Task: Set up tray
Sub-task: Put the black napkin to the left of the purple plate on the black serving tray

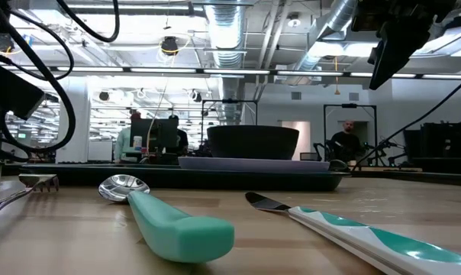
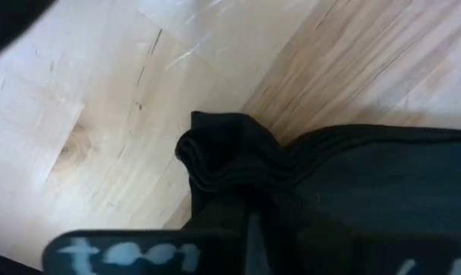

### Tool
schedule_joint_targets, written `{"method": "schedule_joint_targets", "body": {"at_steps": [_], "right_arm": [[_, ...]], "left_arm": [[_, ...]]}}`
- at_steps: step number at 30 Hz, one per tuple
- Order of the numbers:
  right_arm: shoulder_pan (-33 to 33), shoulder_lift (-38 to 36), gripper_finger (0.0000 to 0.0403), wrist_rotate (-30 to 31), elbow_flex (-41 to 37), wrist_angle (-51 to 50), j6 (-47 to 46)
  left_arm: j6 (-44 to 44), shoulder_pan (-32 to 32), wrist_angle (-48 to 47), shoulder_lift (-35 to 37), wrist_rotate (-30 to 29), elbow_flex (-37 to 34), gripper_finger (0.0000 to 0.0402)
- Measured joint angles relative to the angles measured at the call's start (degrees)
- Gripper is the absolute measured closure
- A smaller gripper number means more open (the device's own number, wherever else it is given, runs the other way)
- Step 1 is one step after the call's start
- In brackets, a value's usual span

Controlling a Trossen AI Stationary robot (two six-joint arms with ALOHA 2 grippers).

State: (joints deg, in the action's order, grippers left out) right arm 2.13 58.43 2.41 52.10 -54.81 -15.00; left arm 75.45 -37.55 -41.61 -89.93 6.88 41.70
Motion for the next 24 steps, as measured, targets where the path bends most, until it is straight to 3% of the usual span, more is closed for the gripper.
{"method": "schedule_joint_targets", "body": {"at_steps": [4, 18, 24], "right_arm": [[0.00, 0.00, 0.0265, 0.01, 0.00, 0.00, 0.00], [-0.02, 0.00, 0.0265, 0.41, 0.00, 0.00, 0.00], [-0.02, 0.00, 0.0265, 0.49, 0.00, 0.30, 0.00]], "left_arm": [[-0.03, -0.06, -3.63, -0.49, -1.50, 1.79, 0.0398], [-7.11, 1.71, -34.80, -0.68, -16.59, 15.76, 0.0401], [-17.31, 8.11, -35.47, -0.57, -24.55, 18.42, 0.0401]]}}
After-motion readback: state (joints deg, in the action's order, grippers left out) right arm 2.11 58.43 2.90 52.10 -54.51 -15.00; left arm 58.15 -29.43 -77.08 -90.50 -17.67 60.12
